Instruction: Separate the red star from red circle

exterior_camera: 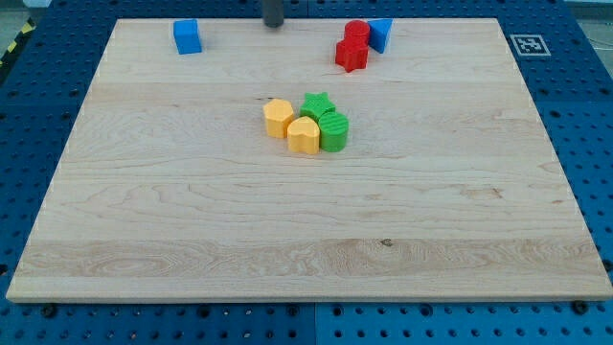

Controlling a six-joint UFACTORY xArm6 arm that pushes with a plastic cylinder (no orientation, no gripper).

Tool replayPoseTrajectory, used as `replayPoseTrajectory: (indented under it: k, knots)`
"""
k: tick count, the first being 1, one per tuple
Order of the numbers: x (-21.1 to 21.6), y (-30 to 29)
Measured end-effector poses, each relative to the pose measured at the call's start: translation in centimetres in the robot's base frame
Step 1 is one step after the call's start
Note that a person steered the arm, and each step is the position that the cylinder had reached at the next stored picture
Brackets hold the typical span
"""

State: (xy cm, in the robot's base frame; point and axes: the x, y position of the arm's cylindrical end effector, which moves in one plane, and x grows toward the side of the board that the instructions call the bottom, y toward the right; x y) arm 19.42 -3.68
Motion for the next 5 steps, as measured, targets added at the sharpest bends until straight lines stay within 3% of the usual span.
replayPoseTrajectory:
  k: [1,3,4,5]
  knots:
    - [3.0,4.3]
    - [13.5,13.5]
    - [14.4,10.0]
    - [13.7,2.5]
